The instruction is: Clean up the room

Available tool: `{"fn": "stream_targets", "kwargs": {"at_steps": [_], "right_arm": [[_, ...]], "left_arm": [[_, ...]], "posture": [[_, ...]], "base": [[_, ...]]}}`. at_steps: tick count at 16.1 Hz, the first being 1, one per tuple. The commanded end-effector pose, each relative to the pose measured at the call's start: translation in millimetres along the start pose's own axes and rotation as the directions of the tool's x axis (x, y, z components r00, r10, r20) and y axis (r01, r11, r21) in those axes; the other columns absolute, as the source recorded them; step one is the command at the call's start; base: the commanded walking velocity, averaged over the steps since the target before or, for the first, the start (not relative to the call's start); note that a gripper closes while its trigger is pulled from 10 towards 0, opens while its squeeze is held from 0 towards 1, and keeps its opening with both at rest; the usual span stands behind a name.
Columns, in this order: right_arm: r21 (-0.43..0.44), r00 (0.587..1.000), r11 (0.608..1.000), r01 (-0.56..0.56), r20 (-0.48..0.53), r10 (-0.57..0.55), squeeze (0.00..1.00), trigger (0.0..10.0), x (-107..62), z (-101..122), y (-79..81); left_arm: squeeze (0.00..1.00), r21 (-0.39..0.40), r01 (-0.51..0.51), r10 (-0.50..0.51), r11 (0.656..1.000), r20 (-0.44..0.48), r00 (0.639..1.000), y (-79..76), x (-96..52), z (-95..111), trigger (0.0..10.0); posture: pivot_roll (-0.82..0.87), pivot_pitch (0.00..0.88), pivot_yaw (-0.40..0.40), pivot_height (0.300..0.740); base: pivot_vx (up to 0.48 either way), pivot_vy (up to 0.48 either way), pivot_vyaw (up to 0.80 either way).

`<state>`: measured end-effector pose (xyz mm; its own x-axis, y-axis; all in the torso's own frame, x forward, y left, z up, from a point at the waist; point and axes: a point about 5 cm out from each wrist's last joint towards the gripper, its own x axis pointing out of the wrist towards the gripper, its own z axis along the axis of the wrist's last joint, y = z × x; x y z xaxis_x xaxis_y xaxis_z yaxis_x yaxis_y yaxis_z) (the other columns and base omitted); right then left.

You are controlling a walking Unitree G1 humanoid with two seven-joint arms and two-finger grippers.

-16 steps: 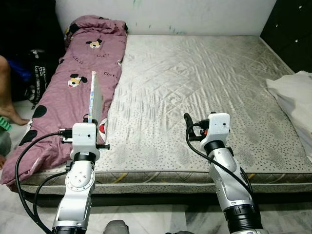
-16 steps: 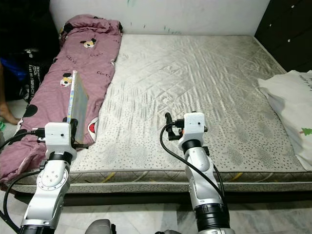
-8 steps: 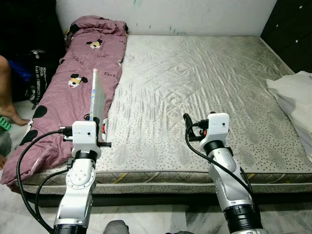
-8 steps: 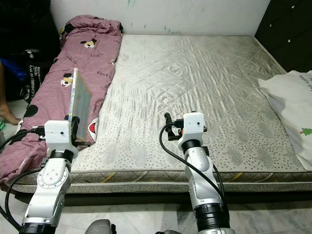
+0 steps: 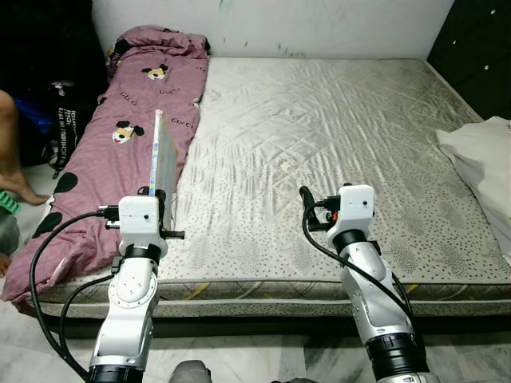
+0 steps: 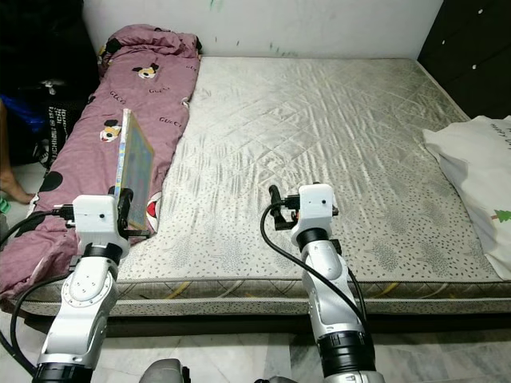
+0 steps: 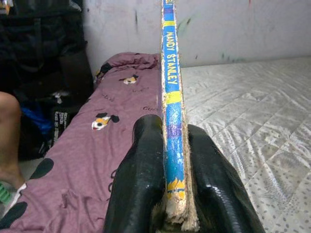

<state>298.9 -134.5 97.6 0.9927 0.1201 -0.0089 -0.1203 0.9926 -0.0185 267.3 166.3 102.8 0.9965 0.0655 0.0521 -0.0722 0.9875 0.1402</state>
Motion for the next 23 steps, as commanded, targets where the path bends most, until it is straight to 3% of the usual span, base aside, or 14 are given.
{"fn": "stream_targets", "kwargs": {"at_steps": [1, 14, 23], "right_arm": [[-0.011, 1.000, 1.000, -0.013, 0.009, 0.013, 0.00, 10.0, 2.6, 1.7, 2.6], [-0.022, 1.000, 1.000, 0.000, 0.005, 0.000, 0.00, 10.0, 3.7, 1.4, 0.1], [-0.023, 1.000, 1.000, -0.001, 0.004, 0.001, 0.00, 10.0, 3.6, 1.1, 0.0]], "left_arm": [[0.00, 0.018, -0.002, 0.001, 1.000, 0.049, 0.999, -0.1, 4.2, 9.7, 10.0], [0.00, -0.004, -0.010, 0.010, 1.000, 0.038, 0.999, -0.7, 5.5, 9.1, 10.0], [0.00, -0.059, 0.015, -0.012, 0.998, 0.063, 0.998, -2.5, 5.0, 12.1, 10.0]], "posture": [[0.08, 0.000, -0.025, 0.740], [0.07, 0.003, -0.028, 0.740], [0.07, 0.006, -0.030, 0.740]], "base": [[0.000, 0.000, 0.00], [0.000, -0.285, 0.00], [0.000, 0.000, 0.00]]}}
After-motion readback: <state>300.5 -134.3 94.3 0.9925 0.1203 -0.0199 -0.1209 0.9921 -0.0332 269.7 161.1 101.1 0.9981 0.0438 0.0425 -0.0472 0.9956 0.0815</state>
